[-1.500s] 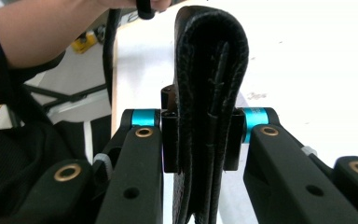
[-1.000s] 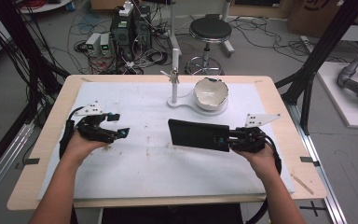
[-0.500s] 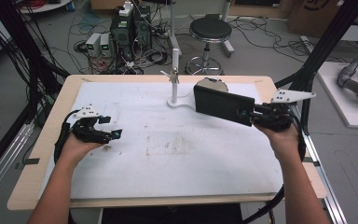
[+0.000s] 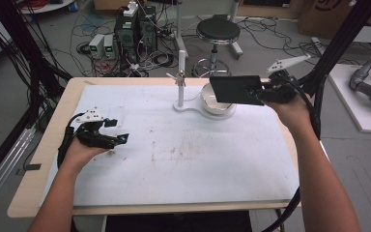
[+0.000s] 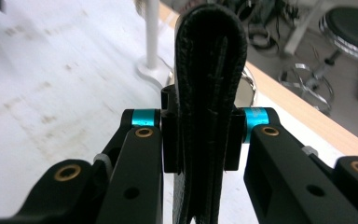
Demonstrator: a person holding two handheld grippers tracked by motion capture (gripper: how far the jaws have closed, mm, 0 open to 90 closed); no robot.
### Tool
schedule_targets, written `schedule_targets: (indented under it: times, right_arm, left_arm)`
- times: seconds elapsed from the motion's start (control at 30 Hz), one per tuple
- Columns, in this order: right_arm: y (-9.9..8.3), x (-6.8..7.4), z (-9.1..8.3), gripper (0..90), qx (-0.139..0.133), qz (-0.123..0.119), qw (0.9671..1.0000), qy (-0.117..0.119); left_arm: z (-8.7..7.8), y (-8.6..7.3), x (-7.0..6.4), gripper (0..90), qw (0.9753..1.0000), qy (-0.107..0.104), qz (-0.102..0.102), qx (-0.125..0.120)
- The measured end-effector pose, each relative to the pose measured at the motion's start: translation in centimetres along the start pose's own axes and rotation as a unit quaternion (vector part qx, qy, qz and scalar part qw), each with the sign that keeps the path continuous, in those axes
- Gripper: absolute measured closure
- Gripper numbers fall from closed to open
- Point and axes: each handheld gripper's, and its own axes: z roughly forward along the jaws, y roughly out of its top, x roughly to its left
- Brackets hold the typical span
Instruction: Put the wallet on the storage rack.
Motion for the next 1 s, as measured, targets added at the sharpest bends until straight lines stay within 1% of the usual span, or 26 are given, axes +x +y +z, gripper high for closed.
schedule_targets:
  times: [0.03, 0.1, 0.13, 0.17, 0.2, 0.27, 0.33, 0.37, 0.4, 0.5, 0.53, 0.6, 0.63, 0.67, 0.73, 0.77, 0.8, 0.87, 0.9, 0.93, 0.97, 1.0]
  right_arm:
    - [0.4, -0.1, 0.3, 75.8, 0.011, 0.0, 0.9999, 0.0]
    - [1.5, -0.3, 1.3, 75.8, 0.046, -0.006, 0.9989, -0.003]
    - [2.4, -0.4, 2.2, 75.8, 0.081, -0.025, 0.9964, -0.008]
    - [2.8, -0.4, 2.6, 75.8, 0.095, -0.032, 0.9949, -0.01]
    - [2.8, -0.4, 2.6, 75.8, 0.095, -0.032, 0.9949, -0.01]
    - [3.4, -0.3, 3.6, 75.7, 0.112, -0.039, 0.9929, -0.015]
    - [3.9, -0.3, 4.6, 75.8, 0.127, -0.037, 0.991, -0.02]
    - [4.2, -0.4, 5.3, 75.8, 0.136, -0.041, 0.9896, -0.022]
    - [4.4, -0.4, 5.8, 75.7, 0.146, -0.039, 0.9883, -0.021]
    - [4.9, -0.8, 7.5, 75.7, 0.175, -0.037, 0.9839, -0.003]
    - [5.0, -1.0, 8.0, 75.7, 0.18, -0.038, 0.9829, 0.002]
    - [5.3, -1.3, 8.8, 75.7, 0.193, -0.029, 0.9807, 0.009]
    - [5.4, -1.5, 9.2, 75.7, 0.197, -0.026, 0.98, 0.012]
    - [5.5, -1.8, 9.6, 75.6, 0.197, -0.021, 0.9802, 0.015]
    - [5.6, -2.4, 9.9, 75.4, 0.186, -0.008, 0.9823, 0.023]
    - [5.5, -3.1, 10.1, 74.7, 0.176, 0.01, 0.9841, 0.024]
    - [5.5, -3.1, 10.1, 74.7, 0.176, 0.01, 0.9841, 0.024]
    - [5.2, -3.6, 10.2, 73.6, 0.162, 0.021, 0.9864, 0.016]
    - [5.1, -3.7, 10.2, 71.4, 0.157, 0.023, 0.9873, 0.009]
    - [5.0, -3.8, 10.2, 67.1, 0.154, 0.022, 0.9879, 0.0]
    - [4.8, -3.9, 10.3, 62.1, 0.151, 0.023, 0.9881, -0.02]
    - [4.6, -4.0, 10.2, 61.4, 0.149, 0.026, 0.988, -0.032]
  left_arm:
    - [0.1, 0.0, -0.1, 19.1, 1.0, -0.002, 0.001, 0.001]
    - [0.1, 0.1, -0.1, 19.1, 1.0, -0.003, 0.004, 0.003]
    - [0.2, 0.1, -0.1, 19.1, 1.0, -0.004, 0.004, 0.004]
    - [0.2, 0.1, -0.1, 19.1, 1.0, -0.005, 0.005, 0.004]
    - [0.3, 0.1, -0.1, 19.1, 1.0, -0.006, 0.004, 0.004]
    - [0.3, 0.1, -0.1, 19.1, 0.9999, -0.012, 0.004, 0.0]
    - [0.2, 0.1, -0.1, 19.1, 0.9999, -0.014, 0.004, -0.003]
    - [0.2, 0.1, -0.2, 19.1, 0.9999, -0.015, 0.003, -0.004]
    - [0.2, 0.1, -0.2, 19.1, 0.9999, -0.016, 0.004, -0.004]
    - [0.3, 0.1, -0.2, 19.1, 0.9998, -0.019, 0.005, -0.002]
    - [0.3, 0.1, -0.3, 19.1, 0.9998, -0.02, 0.005, -0.001]
    - [0.5, 0.1, -0.4, 19.1, 0.9996, -0.028, 0.005, -0.001]
    - [0.6, 0.1, -0.5, 19.1, 0.9995, -0.03, 0.006, -0.001]
    - [0.7, 0.2, -0.5, 19.1, 0.9995, -0.032, 0.007, -0.001]
    - [0.8, 0.2, -0.6, 19.1, 0.9994, -0.033, 0.009, 0.0]
    - [0.8, 0.2, -0.6, 19.1, 0.9994, -0.033, 0.009, 0.001]
    - [0.8, 0.2, -0.5, 19.1, 0.9994, -0.034, 0.009, 0.003]
    - [0.8, 0.1, -0.4, 19.1, 0.9994, -0.035, 0.005, 0.002]
    - [0.8, 0.1, -0.4, 19.1, 0.9994, -0.036, 0.004, 0.003]
    - [0.7, 0.1, -0.3, 19.1, 0.9993, -0.036, 0.002, 0.002]
    - [0.7, 0.1, -0.3, 19.1, 0.9994, -0.035, 0.003, 0.003]
    - [0.7, 0.1, -0.3, 19.1, 0.9994, -0.035, 0.0, 0.002]
